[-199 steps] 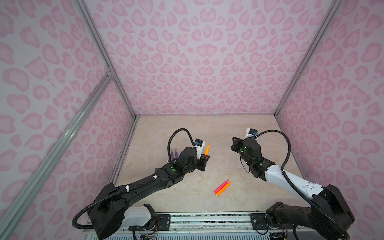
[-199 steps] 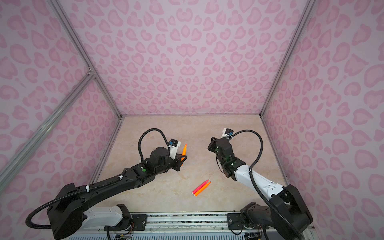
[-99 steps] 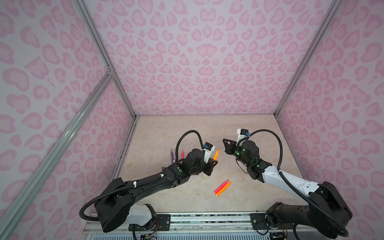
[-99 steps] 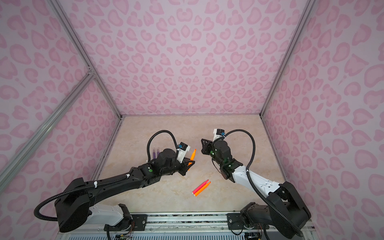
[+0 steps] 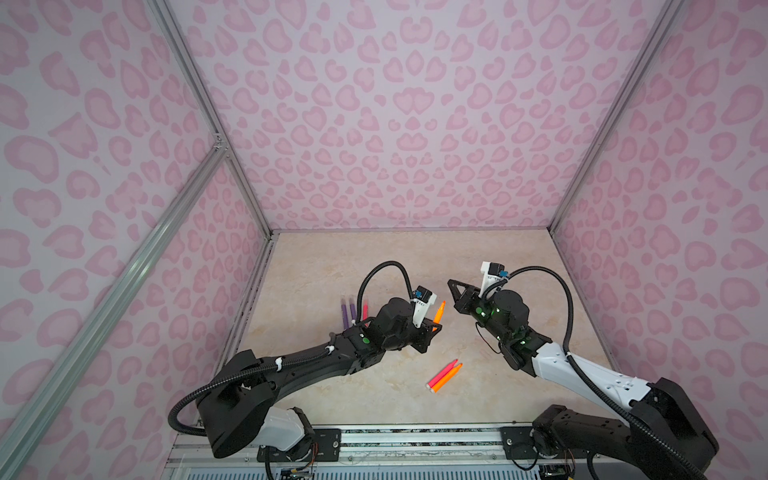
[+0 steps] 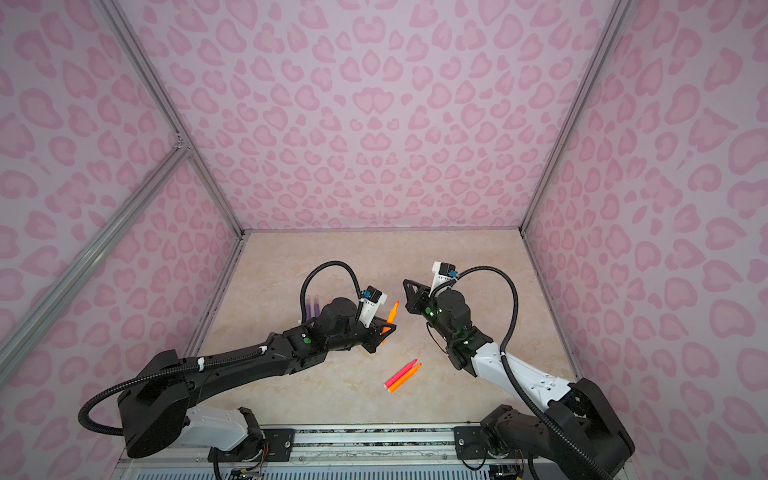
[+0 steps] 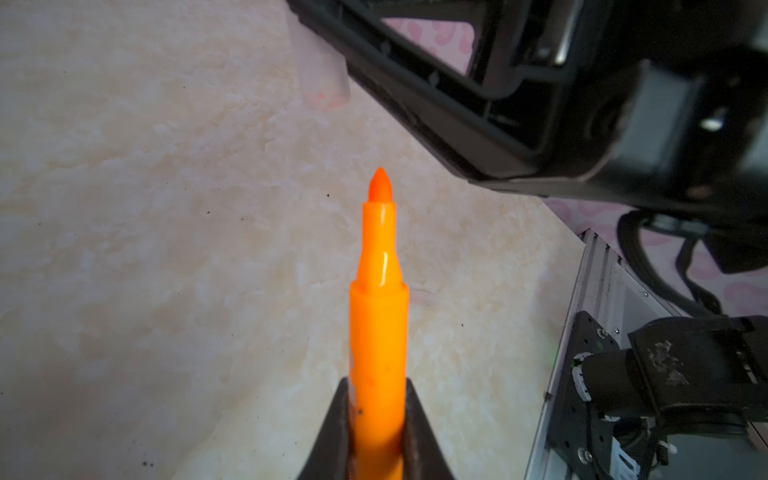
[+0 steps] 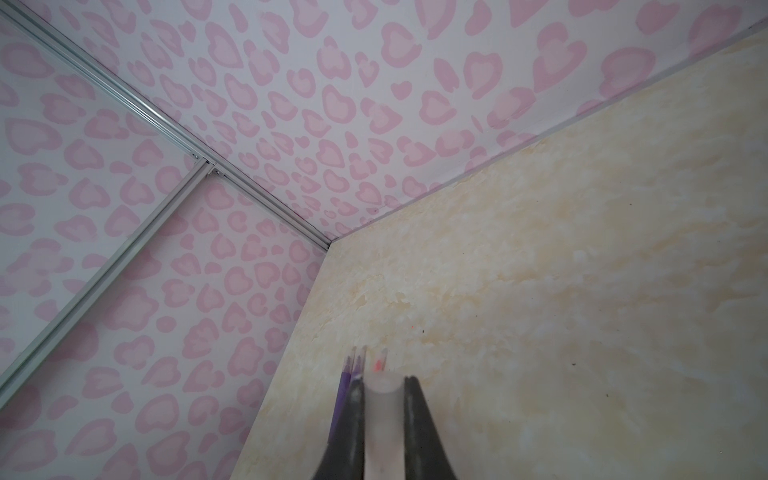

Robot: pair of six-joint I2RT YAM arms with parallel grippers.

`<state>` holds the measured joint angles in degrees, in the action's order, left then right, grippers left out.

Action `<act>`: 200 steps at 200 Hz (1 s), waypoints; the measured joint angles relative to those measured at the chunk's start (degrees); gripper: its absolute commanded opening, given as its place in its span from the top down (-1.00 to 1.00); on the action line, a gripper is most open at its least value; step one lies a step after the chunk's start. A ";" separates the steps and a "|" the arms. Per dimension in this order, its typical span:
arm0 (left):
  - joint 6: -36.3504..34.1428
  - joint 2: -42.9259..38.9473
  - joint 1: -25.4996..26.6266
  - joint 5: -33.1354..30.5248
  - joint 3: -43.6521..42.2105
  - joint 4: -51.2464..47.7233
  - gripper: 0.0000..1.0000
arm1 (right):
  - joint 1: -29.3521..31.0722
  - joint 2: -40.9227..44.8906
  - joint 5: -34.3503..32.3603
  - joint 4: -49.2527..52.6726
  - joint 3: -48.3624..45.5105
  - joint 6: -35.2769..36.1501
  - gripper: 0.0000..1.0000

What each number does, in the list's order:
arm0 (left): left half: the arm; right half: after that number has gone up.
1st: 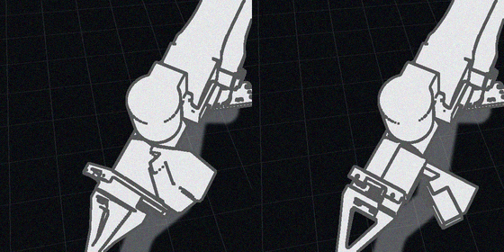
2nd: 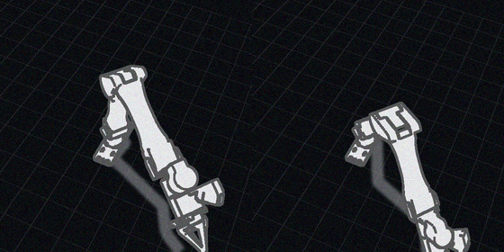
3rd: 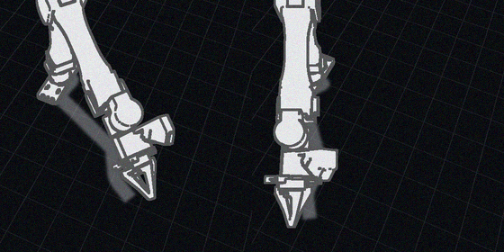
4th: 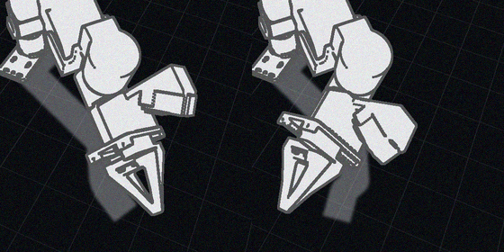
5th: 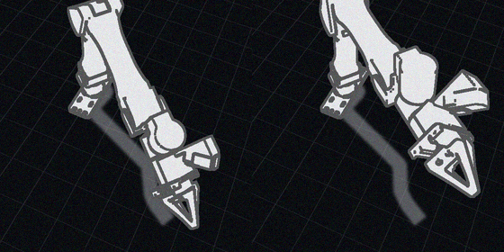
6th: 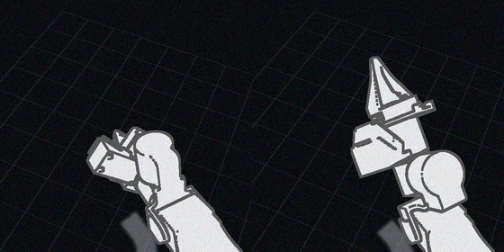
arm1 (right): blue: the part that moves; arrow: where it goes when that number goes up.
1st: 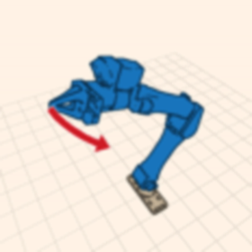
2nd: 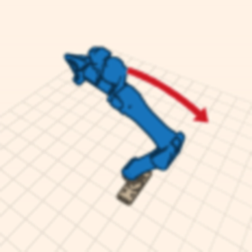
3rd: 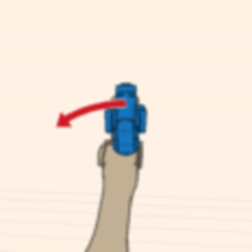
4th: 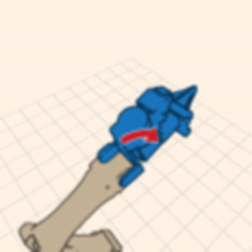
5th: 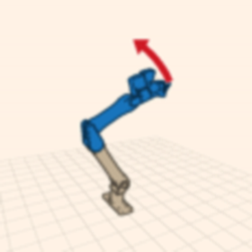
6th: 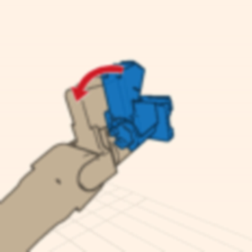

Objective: Insert the pens into the pen caps
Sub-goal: 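Lift the cap with the right gripper and carry it above the orange highlighter, then lower the cap onto the orange highlighter tip with the right gripper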

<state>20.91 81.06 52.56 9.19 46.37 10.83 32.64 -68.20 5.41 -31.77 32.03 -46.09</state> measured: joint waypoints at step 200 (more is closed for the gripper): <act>0.04 1.20 0.00 -4.74 1.68 -2.43 0.94 | 5.55 -0.22 -1.53 -1.55 0.00 -0.81 0.94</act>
<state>20.95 82.26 52.56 4.45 48.05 8.40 38.20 -68.42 3.88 -33.32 32.03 -46.89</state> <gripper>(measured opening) 0.172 0.130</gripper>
